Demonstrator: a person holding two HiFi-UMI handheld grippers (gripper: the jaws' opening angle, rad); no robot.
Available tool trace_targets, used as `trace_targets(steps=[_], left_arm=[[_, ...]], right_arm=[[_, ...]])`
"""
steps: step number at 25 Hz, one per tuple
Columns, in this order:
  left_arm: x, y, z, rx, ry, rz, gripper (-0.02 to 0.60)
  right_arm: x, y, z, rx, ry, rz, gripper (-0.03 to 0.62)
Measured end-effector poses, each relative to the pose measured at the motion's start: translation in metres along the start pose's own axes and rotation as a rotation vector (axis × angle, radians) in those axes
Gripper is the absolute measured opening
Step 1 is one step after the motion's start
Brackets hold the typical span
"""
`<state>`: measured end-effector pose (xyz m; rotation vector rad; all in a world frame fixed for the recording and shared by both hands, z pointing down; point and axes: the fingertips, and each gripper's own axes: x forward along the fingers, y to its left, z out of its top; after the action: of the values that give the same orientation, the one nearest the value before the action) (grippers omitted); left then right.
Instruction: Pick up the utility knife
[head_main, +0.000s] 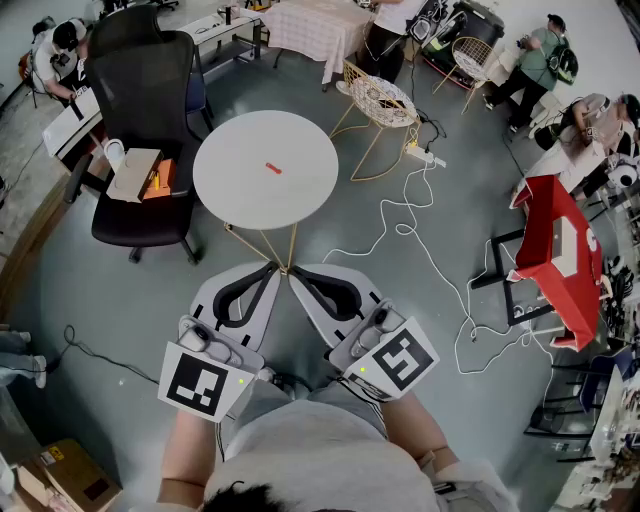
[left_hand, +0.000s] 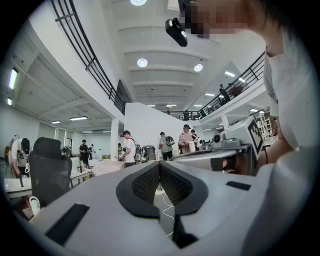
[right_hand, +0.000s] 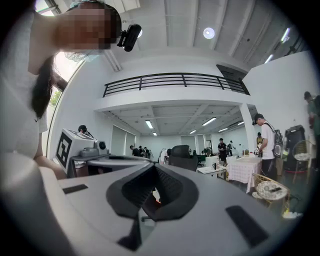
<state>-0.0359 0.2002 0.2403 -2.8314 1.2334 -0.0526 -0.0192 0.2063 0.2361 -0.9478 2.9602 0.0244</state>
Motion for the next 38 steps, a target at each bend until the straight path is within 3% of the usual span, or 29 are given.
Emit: trace_targets(steps=[20, 26, 34, 38], left_arm=[[-0.025, 0.029, -0.003, -0.014, -0.022, -0.068, 0.009], [-0.005, 0.039, -0.009, -0.018, -0.027, -0.04, 0.009], [0.061, 0.044, -0.002, -0.018, -0.038, 0.075, 0.009], [0.102, 0.047, 0.011, -0.007, -0.092, 0.138, 0.009]], right_arm=[[0.025, 0.021, -0.002, 0.032, -0.005, -0.089, 0.008], [0.026, -0.007, -0.009, 0.033, -0.004, -0.098, 0.009], [0.022, -0.075, -0.008, 0.027, -0.01, 0.023, 0.009], [0.018, -0.115, -0.002, 0.008, -0.013, 0.088, 0.009]])
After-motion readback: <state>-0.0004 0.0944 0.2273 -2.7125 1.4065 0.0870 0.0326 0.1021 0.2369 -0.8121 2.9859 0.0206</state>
